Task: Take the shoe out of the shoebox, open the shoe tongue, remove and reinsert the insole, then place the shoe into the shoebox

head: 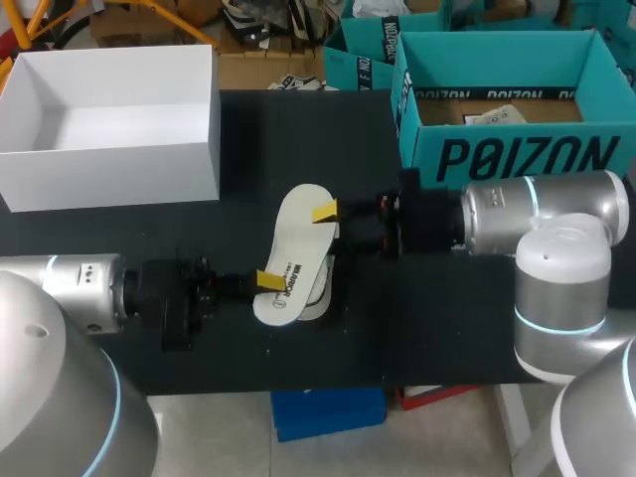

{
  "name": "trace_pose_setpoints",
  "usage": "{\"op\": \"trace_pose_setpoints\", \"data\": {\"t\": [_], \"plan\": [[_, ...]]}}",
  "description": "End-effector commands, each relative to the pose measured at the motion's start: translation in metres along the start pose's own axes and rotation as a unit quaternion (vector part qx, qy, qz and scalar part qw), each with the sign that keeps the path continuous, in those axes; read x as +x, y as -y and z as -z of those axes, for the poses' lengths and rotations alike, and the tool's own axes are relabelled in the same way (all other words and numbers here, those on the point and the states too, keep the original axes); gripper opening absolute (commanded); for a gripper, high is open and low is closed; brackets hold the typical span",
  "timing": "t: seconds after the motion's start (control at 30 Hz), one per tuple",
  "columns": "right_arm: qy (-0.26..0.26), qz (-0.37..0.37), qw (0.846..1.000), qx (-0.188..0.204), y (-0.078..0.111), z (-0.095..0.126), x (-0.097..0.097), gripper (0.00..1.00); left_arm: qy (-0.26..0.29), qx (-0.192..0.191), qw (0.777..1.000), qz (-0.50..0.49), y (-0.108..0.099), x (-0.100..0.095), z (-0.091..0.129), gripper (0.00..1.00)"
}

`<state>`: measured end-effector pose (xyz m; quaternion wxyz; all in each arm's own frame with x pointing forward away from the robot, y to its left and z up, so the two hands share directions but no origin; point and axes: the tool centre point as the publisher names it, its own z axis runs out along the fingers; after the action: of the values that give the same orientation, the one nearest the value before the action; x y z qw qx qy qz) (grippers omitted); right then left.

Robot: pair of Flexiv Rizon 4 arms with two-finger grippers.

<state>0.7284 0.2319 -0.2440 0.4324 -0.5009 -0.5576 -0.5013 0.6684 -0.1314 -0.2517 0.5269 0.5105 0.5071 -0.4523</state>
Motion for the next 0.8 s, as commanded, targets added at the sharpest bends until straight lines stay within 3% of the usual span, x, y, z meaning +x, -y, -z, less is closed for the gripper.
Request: {"op": "trace_pose_setpoints", "data": {"t": [0.03, 0.2, 0.23, 0.27, 0.3, 0.33, 0.37, 0.8], "plan": [[-0.003, -0.003, 1.0, -0.01, 0.0103, -0.008, -0.0024, 0.81, -0.002, -0.003, 1.0, -0.002, 0.0022, -0.0003, -0.0005, 0.0], [-0.007, -0.005, 1.0, -0.01, 0.0144, -0.0134, -0.0051, 0.76, -0.002, -0.003, 1.0, -0.002, 0.0022, -0.0003, -0.0005, 0.0], [-0.007, -0.006, 1.0, -0.01, 0.0145, -0.0138, -0.0052, 0.68, -0.002, -0.003, 1.0, -0.002, 0.0022, -0.0003, -0.0005, 0.0], [-0.007, -0.006, 1.0, -0.01, 0.0145, -0.0142, -0.0053, 0.5, -0.002, -0.003, 1.0, -0.002, 0.0022, -0.0003, -0.0005, 0.0], [-0.007, -0.007, 1.0, -0.009, 0.0144, -0.0143, -0.0053, 0.43, -0.002, -0.003, 1.0, -0.002, 0.0022, -0.0003, -0.0005, 0.0], [-0.006, -0.007, 1.0, -0.009, 0.0138, -0.0148, -0.0053, 0.16, -0.002, -0.003, 1.0, -0.002, 0.0022, -0.0003, -0.0005, 0.0], [-0.004, -0.007, 1.0, -0.007, 0.0131, -0.0152, -0.0054, 0.0, -0.002, -0.003, 1.0, -0.002, 0.0022, -0.0003, -0.0005, 0.0], [-0.002, -0.007, 1.0, -0.005, 0.0124, -0.0156, -0.0057, 0.0, -0.002, -0.003, 1.0, -0.002, 0.0022, -0.0003, -0.0005, 0.0]]}}
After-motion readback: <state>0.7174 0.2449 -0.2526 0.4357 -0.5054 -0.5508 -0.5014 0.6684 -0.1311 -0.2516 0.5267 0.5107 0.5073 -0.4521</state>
